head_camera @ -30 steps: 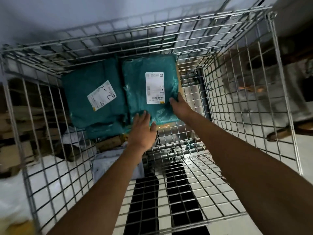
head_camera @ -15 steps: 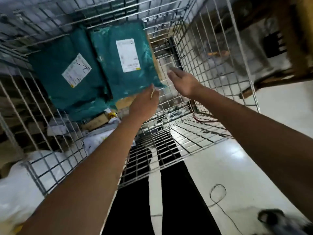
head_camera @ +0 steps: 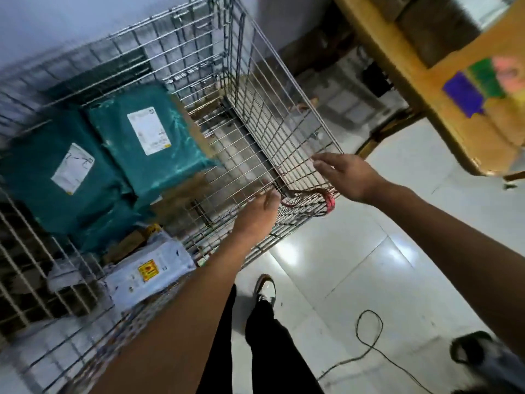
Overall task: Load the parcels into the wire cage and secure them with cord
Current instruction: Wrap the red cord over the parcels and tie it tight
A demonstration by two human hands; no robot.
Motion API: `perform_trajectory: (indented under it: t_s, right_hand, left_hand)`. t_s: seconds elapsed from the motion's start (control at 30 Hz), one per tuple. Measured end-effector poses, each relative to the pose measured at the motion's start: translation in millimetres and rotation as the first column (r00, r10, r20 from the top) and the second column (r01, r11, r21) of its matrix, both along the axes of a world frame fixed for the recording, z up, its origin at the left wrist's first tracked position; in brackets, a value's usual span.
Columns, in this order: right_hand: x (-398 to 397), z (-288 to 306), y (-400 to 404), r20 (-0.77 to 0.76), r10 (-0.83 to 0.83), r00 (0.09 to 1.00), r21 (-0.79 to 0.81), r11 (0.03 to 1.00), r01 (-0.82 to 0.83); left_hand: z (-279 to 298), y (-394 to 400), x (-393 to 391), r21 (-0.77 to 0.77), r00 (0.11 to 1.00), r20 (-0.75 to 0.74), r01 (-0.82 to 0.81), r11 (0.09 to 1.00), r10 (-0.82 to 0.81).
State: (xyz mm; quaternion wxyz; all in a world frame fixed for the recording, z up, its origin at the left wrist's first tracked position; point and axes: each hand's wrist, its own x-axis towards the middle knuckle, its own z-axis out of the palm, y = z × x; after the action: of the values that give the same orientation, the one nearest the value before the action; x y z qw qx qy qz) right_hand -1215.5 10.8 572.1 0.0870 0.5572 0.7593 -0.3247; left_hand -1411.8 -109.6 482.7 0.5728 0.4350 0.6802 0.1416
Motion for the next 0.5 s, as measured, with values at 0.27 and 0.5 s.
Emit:
perform_trajectory:
  t_s: [0.27,0.5]
  right_hand:
    - [64,-35,-90,0.118,0.080,0.990,0.229,0.968,-0.106]
    - [39,-78,-106,-0.162,-0.280,0.946,0.319,0.892,0.319]
  left_hand:
    - [-7,8,85,0.033,0.998,0.054,-0.037,0.999,0.035]
    - [-16,45,120,0.033,0.986,0.097,-0.137,0.990,0.134]
